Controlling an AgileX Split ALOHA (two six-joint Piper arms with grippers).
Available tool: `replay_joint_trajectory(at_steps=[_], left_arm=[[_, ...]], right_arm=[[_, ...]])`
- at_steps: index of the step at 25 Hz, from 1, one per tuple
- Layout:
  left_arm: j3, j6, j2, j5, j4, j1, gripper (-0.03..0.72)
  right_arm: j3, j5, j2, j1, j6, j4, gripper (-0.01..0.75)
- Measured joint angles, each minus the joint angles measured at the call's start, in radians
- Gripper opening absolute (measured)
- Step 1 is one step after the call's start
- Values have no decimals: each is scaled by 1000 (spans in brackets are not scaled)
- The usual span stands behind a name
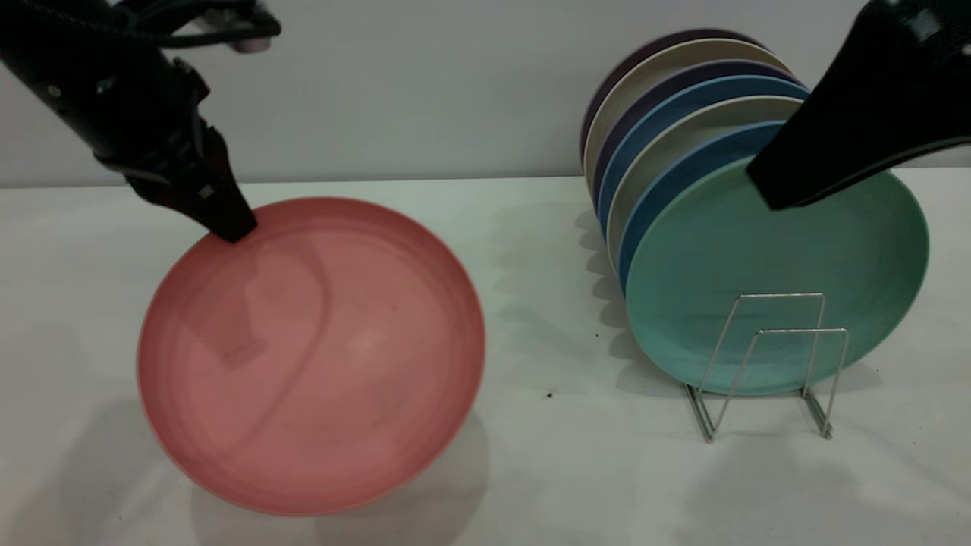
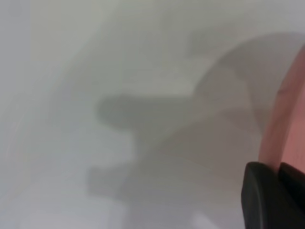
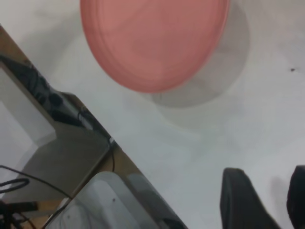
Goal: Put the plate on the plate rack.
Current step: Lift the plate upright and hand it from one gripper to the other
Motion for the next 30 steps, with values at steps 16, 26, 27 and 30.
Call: replay_joint_trajectory(at_steps=[16,26,27,30], left_arm=[[1,3,-86,29,0,-125,12],[1,3,-92,46,-12,-164,12],[1,3,-92,46,-13,-171,12],[1,3,-92,46,-16,-183,12]], right_arm=[[-5,-108,175,110,-142,134,385],[-7,-161,258,110,-266,311,431],[-7,-163,262,110,-278,325,431],[-7,-169,268,110,-300,344,431]])
